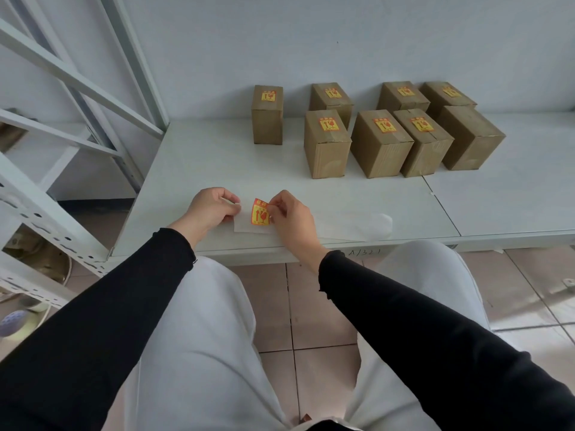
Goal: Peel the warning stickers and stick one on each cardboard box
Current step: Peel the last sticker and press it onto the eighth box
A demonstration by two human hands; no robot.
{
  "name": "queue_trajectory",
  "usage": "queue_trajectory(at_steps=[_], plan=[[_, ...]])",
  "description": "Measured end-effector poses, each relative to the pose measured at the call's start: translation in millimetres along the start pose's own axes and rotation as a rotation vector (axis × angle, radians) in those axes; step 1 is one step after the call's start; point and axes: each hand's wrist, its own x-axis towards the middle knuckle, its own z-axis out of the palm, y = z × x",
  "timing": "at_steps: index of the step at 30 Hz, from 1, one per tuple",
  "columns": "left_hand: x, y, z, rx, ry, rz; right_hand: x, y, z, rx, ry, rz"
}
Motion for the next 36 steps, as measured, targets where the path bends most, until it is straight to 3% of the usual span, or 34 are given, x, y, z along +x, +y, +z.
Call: queue_trajectory(at_steps=[5, 8, 12, 19, 31, 36], plan=[[-4, 3, 4, 0.227, 0.086, 0.068, 21, -3, -49, -0.059, 0.055, -0.110], [-9, 17, 10, 0.381, 0.158, 0.202, 32, -7, -89, -0.143, 0.104, -0.194], [-16, 71, 41, 0.213, 0.162, 0.377, 45, -8, -142, -0.228, 0.171, -0.279], [-26, 183, 120, -0.049, -0.067, 0.470, 64, 7, -227, -0.354, 0.279, -0.314], [12, 284, 246, 0.054, -0.213, 0.518, 99, 72, -343, -0.387, 0.406, -0.246], [46, 327, 300, 0.023, -0.246, 0.484, 142, 100, -394, -0.423, 0.359, -0.185]])
